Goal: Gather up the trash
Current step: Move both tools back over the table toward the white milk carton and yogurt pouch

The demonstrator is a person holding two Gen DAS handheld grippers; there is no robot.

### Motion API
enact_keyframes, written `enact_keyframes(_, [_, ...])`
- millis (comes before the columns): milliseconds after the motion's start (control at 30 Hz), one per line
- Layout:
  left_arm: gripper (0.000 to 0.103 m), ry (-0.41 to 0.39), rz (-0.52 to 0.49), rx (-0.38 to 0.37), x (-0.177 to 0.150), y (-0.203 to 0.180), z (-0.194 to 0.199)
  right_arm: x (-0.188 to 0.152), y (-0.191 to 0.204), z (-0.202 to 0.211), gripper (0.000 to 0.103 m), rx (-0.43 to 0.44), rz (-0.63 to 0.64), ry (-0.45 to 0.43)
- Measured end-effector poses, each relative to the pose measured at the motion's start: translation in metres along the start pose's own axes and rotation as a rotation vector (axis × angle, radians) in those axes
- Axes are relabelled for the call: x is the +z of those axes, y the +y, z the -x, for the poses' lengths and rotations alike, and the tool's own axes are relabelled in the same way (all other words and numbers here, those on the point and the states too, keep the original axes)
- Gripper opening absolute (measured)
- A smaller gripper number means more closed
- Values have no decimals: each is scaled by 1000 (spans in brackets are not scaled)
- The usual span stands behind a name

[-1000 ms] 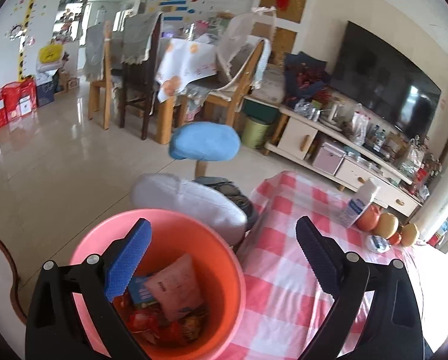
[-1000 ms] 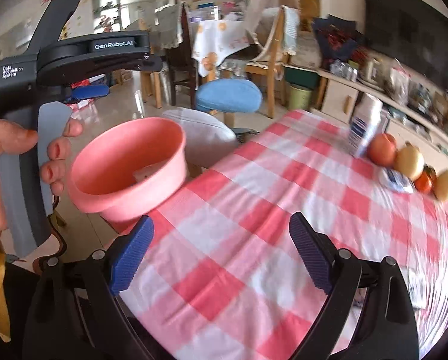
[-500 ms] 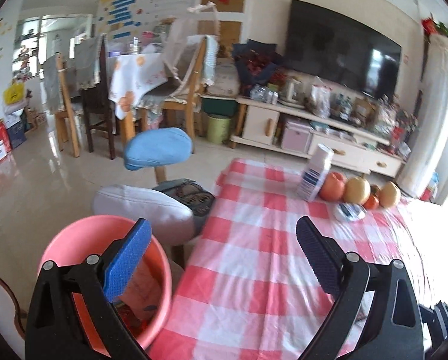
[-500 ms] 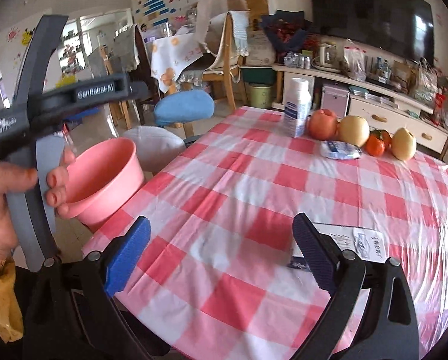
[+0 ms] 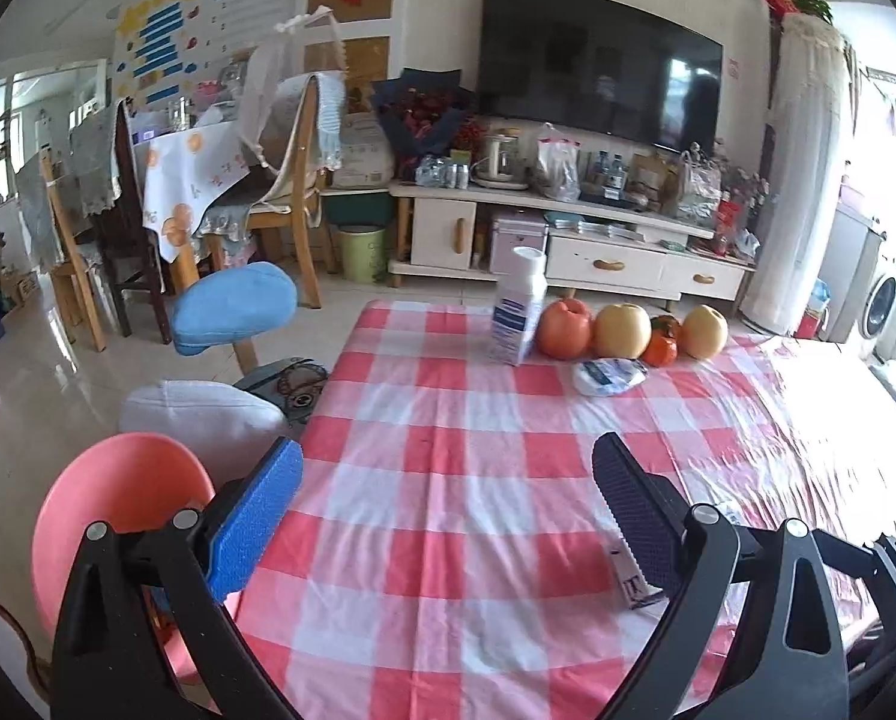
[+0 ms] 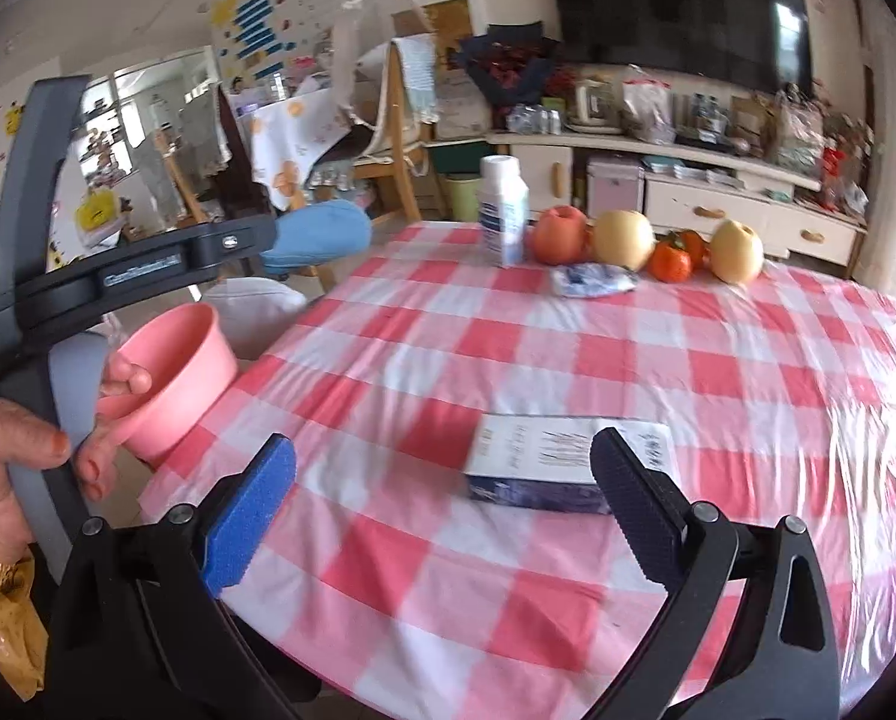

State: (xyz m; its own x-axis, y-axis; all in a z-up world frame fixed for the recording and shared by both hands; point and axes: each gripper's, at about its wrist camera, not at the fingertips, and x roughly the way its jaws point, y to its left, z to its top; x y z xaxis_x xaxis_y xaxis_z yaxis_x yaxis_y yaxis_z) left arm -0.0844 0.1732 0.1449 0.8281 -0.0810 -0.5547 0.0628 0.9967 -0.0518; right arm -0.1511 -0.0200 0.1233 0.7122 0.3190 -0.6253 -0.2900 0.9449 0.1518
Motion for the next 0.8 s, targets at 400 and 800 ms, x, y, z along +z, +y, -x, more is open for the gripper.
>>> enact_keyframes(400, [96,26,-144,-59,-11,-64,0,-12,-47,22,99,-91,-54,-25])
enact_keyframes(800, [96,88,-186,-53,-19,-103,-11,-22,-73,24,99,-134,-71,-8])
